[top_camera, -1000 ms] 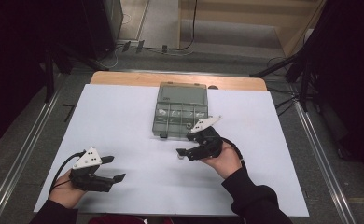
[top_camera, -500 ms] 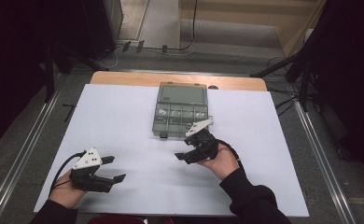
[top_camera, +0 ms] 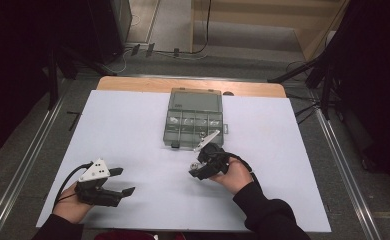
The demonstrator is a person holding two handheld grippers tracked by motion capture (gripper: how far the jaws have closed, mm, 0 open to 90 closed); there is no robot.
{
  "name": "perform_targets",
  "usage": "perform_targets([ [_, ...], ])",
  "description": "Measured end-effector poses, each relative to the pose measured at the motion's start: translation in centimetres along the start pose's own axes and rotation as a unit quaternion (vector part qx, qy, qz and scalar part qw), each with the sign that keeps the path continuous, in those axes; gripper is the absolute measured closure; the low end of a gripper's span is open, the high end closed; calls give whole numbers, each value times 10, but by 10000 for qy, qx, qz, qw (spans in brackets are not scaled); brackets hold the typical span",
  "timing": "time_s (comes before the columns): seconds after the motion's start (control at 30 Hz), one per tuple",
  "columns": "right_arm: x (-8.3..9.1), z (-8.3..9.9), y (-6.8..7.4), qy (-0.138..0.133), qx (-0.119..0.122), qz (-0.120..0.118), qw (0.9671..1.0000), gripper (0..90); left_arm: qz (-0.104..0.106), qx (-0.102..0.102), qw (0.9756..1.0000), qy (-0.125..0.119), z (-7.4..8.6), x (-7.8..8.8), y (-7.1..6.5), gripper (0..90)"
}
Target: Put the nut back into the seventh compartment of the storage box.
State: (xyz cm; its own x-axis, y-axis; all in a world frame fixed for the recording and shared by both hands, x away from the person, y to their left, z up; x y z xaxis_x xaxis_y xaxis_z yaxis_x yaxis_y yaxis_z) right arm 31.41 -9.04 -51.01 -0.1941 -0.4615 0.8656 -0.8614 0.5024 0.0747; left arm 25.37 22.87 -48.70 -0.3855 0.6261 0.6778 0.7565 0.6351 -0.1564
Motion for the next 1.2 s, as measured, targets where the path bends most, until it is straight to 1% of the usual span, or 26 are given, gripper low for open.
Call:
perform_targets([
  [0.07, -1, 0, 0, 44, 26, 10, 10000, 449, 4, -1, 10000, 1, 0, 0, 0, 227],
  [0.1, -2, 1, -1, 79, 1, 1, 10000, 488, 10, -1, 10000, -11, 0, 0, 0, 227],
  [0.2, -4, 0, -1, 113, -21, 22, 9999, 512, 4, -4, 10000, -3, 0, 0, 0, 227],
  [0.23, -5, 0, -2, 170, -4, 42, 9998, 538, 1, -4, 10000, 1, 0, 0, 0, 227],
  [0.33, -6, -1, -2, 184, 1, 66, 9998, 558, 15, -4, 10000, -17, 0, 0, 0, 227],
  [0.37, -6, -2, -2, 236, 52, 107, 9997, 582, 18, -4, 10000, -19, 0, 0, -1, 227],
  [0.43, -7, -3, -1, 235, 42, 134, 9996, 585, 18, -3, 10000, -20, 0, -1, -1, 227],
  [0.47, -8, -5, -1, 260, 92, 175, 9995, 586, 10, -13, 10000, -6, 0, 0, 0, 227],
  [0.57, -9, -7, 0, 245, 68, 184, 9995, 598, 11, -5, 10000, -19, 0, 0, 0, 227],
  [0.63, -11, -9, 2, 257, 56, 274, 9993, 641, 2, -4, 10000, -34, 0, 0, 0, 227],
  [0.67, -12, -11, 2, 268, 105, 371, 9989, 680, -2, -3, 10000, -39, 0, 0, 0, 227],
  [0.8, -12, -11, 2, 263, 81, 386, 9989, 689, 0, -6, 10000, -24, 0, 0, 0, 227],
  [0.93, -12, -11, 1, 241, 92, 336, 9991, 691, 7, -6, 10000, -25, 0, 0, 0, 227],
  [0.97, -12, -11, 0, 242, 22, 323, 9992, 719, 10, -10, 10000, -19, 0, 0, 0, 227],
  [1.03, -11, -11, 0, 245, 20, 321, 9992, 719, 12, -4, 10000, -38, 0, 0, 0, 227],
  [1.13, -11, -11, -2, 220, -35, 249, 9994, 719, 14, -3, 10000, -44, 0, 0, 0, 227],
  [1.2, -11, -11, -1, 238, -15, 286, 9993, 719, 12, -3, 10000, -43, 0, 0, 0, 227],
])
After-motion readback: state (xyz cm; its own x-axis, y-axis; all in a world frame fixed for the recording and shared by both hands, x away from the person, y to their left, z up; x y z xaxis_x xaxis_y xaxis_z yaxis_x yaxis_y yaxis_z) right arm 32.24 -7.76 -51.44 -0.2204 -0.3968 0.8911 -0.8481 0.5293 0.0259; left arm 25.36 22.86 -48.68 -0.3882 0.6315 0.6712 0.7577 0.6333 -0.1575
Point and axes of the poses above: each handheld gripper's, and its own axes: x roughly backward along the jaws, z roughly out of its underside, y roughly to its left, the point moved 3 cm from there along -x, roughly forward along the jaws, and after that the axes turned 7 degrees about x, right-handed, at the moved point
